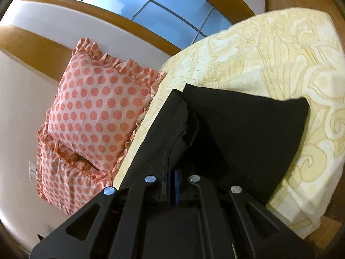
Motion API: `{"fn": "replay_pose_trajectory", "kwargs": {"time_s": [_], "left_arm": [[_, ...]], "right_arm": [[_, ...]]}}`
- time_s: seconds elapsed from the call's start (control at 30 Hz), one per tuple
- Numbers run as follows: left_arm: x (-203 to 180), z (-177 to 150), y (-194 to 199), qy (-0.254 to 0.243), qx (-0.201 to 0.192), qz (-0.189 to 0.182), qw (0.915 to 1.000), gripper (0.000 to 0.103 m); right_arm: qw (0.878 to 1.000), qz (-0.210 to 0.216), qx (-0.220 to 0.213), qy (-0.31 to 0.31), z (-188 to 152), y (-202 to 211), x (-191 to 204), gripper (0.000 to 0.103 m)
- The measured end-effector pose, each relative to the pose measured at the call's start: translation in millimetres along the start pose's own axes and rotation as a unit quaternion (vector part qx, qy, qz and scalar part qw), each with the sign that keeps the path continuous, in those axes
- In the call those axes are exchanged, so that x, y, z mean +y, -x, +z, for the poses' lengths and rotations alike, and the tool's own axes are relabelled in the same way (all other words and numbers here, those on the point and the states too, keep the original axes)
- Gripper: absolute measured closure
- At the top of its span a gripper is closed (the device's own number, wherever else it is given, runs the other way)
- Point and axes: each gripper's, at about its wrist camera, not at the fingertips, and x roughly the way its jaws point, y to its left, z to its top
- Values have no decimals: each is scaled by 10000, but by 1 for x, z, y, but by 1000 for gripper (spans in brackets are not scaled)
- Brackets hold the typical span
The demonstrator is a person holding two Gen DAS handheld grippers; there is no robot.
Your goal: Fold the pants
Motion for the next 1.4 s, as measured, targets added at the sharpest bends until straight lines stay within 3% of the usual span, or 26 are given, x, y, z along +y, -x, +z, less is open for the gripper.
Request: {"fn": "replay_pose_trajectory", "kwargs": {"time_s": [0.1, 0.2, 0.33, 0.4, 0.53, 0.67, 0.9, 1.07, 1.4], "left_arm": [[17, -4, 11, 299, -23, -220, 9993, 96], [35, -22, 55, 167, -408, -343, 9984, 97], [85, -89, 153, 103, -1257, -694, 9896, 97], [110, -130, 183, 219, -1463, -754, 9861, 96], [164, -234, 199, 718, -1253, -760, 9866, 96], [190, -293, 180, 1161, -973, -713, 9859, 96], [181, -295, 190, 897, -1261, -745, 9851, 94], [178, -295, 186, 838, -1187, -753, 9865, 93], [187, -297, 182, 725, -1067, -1023, 9864, 96]], "right_arm": [[9999, 22, -2, 139, 7, -1, 7, 101], [9991, 21, -88, 416, 16, 0, 18, 101], [9977, 182, -300, 588, 29, 15, 30, 101], [9971, 141, -396, 632, 33, 25, 28, 101], [9976, -114, -369, 571, 34, 36, 8, 101], [9985, -351, -150, 396, 29, 33, -14, 101], [9983, -384, 10, 430, 33, 31, -24, 101], [9966, -586, 193, 547, 33, 26, -28, 101], [9941, -783, -143, 732, 21, 55, -30, 101]]}}
